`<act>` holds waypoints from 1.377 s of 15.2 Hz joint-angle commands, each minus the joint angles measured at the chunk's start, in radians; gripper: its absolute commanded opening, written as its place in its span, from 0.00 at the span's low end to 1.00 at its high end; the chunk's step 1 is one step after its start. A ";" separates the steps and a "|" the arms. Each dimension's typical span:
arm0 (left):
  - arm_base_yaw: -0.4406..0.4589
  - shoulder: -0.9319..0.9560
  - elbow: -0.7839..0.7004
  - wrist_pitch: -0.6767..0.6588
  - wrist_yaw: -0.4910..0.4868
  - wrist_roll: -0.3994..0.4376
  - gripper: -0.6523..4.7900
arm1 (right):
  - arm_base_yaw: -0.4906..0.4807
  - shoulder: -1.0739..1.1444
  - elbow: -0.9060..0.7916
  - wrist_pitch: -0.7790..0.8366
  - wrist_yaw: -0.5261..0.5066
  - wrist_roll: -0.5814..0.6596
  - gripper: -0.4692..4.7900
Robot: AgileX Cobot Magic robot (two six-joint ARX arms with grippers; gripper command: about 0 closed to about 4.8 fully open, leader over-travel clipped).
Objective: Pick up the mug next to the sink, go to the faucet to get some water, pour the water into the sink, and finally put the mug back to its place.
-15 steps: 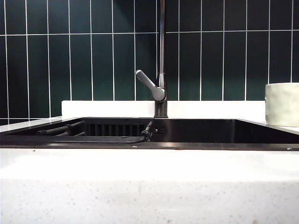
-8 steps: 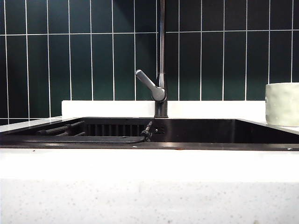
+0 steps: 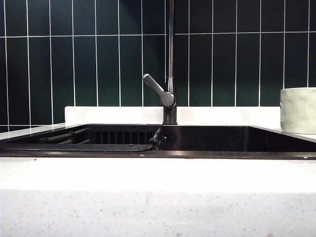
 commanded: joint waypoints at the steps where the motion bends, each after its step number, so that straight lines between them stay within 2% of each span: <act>1: -0.001 -0.002 0.005 0.051 -0.003 0.053 0.11 | 0.000 -0.004 -0.024 0.041 -0.055 -0.043 0.07; 4: -0.001 -0.002 0.005 0.050 -0.002 0.096 0.11 | 0.000 -0.004 -0.080 0.105 -0.056 -0.044 0.07; 9: 0.000 -0.002 0.005 0.050 -0.003 0.096 0.11 | 0.000 -0.004 -0.168 0.203 -0.055 -0.051 0.07; 21: 0.000 -0.002 0.005 0.042 0.002 0.095 0.11 | 0.019 -0.004 -0.170 0.151 -0.052 -0.050 0.08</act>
